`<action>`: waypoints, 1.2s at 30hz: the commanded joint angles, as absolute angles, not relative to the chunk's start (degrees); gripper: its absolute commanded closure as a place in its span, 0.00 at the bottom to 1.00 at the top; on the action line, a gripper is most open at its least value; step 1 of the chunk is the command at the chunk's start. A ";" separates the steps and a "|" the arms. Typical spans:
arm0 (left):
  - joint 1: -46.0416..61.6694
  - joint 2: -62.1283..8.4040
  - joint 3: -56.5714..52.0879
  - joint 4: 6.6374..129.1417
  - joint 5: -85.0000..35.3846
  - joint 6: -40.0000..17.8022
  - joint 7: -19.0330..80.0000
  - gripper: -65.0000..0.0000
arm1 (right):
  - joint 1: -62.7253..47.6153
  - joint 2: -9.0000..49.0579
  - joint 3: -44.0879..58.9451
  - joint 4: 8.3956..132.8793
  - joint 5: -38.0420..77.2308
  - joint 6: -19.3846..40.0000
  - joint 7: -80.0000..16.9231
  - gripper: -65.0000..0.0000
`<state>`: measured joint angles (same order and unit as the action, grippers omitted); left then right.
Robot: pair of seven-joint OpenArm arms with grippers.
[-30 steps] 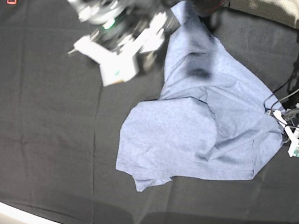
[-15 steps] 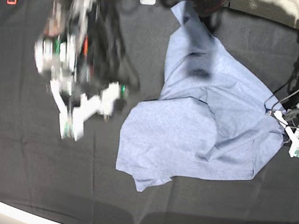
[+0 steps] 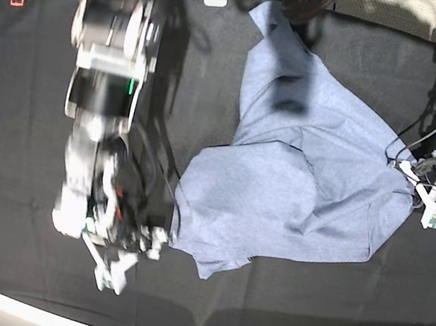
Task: Layout the t-shirt on the table in an organized manner, then fold the t-shirt properly
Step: 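Lower the right gripper and release the shirt onto the table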
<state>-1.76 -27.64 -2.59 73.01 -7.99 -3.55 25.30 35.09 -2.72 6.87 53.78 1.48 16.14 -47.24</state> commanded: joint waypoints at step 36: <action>-14.61 -29.45 -2.96 73.97 -11.55 -11.66 19.86 0.54 | 42.33 -2.94 6.68 36.32 -0.10 16.47 -40.56 0.50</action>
<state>-13.39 -28.38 -2.59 73.01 -11.57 -11.84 21.08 40.14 -2.98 6.81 35.31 -0.43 15.94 -41.54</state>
